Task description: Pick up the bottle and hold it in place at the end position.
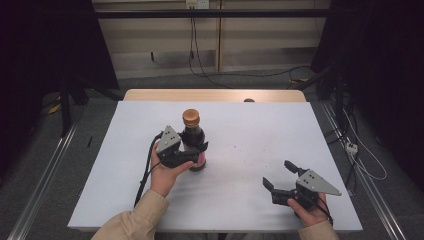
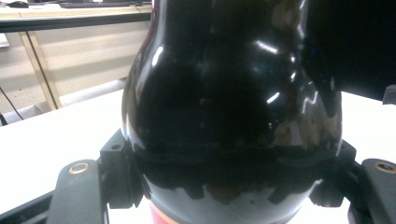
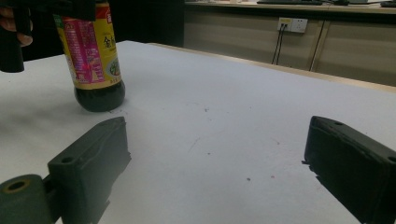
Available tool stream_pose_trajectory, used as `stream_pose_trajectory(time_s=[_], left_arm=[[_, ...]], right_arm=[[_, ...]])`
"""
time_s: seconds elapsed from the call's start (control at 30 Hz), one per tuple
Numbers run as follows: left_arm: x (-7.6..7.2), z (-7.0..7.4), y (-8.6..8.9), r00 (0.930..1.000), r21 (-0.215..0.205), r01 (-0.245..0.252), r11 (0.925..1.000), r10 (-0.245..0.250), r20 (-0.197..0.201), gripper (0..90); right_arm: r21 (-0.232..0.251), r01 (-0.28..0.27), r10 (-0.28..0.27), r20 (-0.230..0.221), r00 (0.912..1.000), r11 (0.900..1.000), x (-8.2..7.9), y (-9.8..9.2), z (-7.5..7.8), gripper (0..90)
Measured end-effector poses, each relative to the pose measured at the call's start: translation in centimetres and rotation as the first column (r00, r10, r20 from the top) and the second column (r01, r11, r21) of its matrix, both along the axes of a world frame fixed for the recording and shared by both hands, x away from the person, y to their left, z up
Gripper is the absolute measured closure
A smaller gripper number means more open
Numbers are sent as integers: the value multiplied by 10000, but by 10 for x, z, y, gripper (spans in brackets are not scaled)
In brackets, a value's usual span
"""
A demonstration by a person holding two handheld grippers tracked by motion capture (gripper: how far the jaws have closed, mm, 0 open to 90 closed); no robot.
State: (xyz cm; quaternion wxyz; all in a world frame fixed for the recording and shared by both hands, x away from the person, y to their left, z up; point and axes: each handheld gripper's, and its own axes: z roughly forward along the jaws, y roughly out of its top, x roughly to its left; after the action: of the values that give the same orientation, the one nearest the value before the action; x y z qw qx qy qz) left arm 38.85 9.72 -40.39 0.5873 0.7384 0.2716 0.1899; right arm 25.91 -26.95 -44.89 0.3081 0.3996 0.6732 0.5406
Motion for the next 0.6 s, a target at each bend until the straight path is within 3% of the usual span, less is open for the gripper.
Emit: stream_pose_trajectory(time_s=[0.37, 0.6], left_arm=[[6, 1, -1, 9998, -47, 215, 9998, -215, 54, 278], [15, 4, -11, 9983, 150, 565, 9983, -567, 134, 278]], right_arm=[[68, -22, 21, 54, 10000, 10000, -1, -1, 1, 59], [146, -17, 16, 72, 10000, 9999, -2, -1, 1, 58]])
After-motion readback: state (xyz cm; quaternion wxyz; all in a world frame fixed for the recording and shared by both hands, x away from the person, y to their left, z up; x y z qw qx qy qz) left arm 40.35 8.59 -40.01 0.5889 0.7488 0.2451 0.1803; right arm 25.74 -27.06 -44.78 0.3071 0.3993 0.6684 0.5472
